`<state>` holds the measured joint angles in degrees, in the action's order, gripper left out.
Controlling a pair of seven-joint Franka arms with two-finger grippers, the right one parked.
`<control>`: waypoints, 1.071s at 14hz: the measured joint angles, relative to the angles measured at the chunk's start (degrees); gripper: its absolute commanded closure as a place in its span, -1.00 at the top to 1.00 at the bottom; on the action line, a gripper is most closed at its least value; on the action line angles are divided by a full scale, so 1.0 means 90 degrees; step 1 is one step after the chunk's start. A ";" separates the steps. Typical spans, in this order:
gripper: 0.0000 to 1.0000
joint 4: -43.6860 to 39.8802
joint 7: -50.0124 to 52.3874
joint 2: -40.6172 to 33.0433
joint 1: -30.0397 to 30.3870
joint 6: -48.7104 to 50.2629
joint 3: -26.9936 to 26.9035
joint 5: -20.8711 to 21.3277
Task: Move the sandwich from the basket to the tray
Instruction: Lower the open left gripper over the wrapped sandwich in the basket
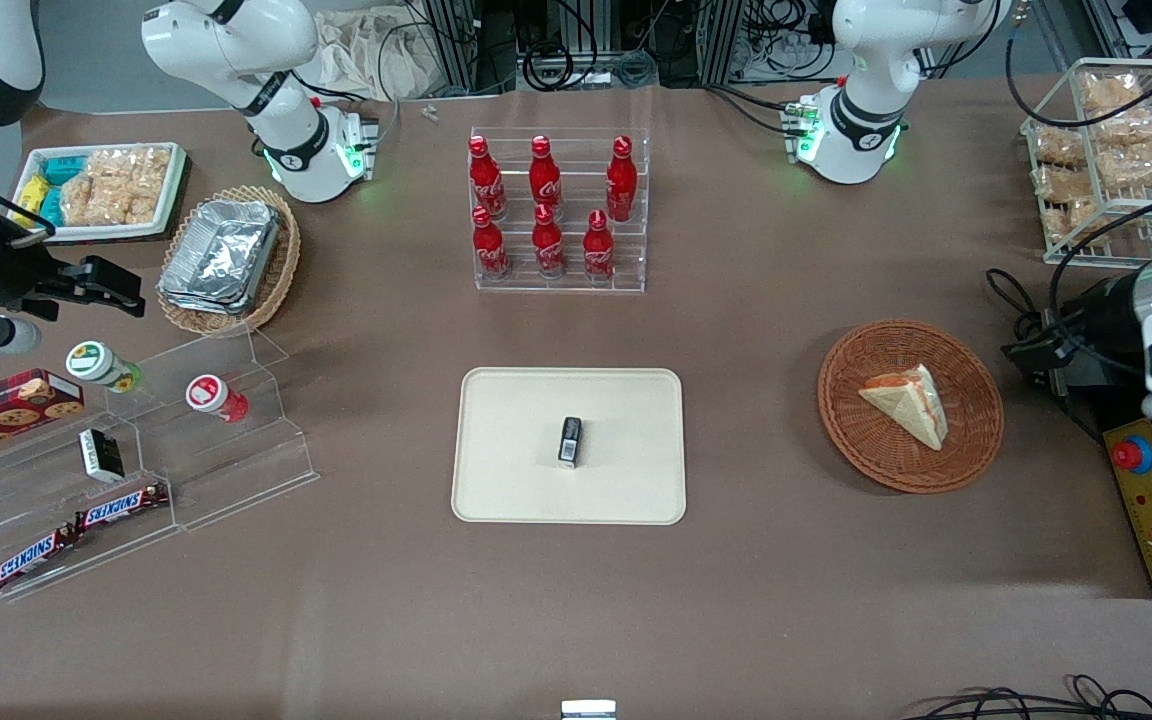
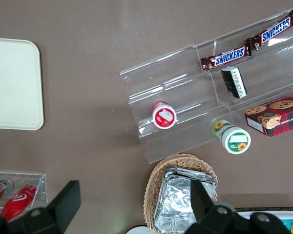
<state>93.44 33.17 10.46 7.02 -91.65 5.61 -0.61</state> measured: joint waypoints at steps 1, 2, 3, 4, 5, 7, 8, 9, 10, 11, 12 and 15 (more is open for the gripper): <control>1.00 0.0349 0.0005 -0.0002 -0.0002 -0.0355 0.0009 0.0006; 1.00 0.0688 0.0011 0.0000 -0.0004 -0.0673 0.0012 0.0006; 1.00 0.1013 0.0024 0.0005 -0.0003 -0.1005 0.0012 0.0005; 1.00 0.1339 0.0074 0.0016 -0.0003 -0.1384 0.0012 0.0005; 1.00 0.1667 0.0175 0.0039 -0.0001 -0.1811 0.0011 0.0004; 1.00 0.2162 0.0514 0.0144 0.0000 -0.2539 0.0011 -0.0001; 1.00 0.2293 0.0698 0.0239 -0.0002 -0.2758 0.0012 -0.0002; 1.00 0.2361 0.0840 0.0348 -0.0004 -0.2901 0.0014 -0.0002; 1.00 0.2417 0.0966 0.0463 -0.0005 -0.3062 0.0015 -0.0002; 1.00 0.2508 0.1072 0.0568 -0.0006 -0.3306 0.0016 -0.0002; 1.00 0.2652 0.1156 0.0654 -0.0006 -0.3632 0.0016 -0.0002; 0.69 0.3092 0.1239 0.0858 -0.0006 -0.4440 0.0017 -0.0003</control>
<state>121.27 44.32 18.18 6.96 -131.62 5.77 -0.63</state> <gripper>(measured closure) 0.000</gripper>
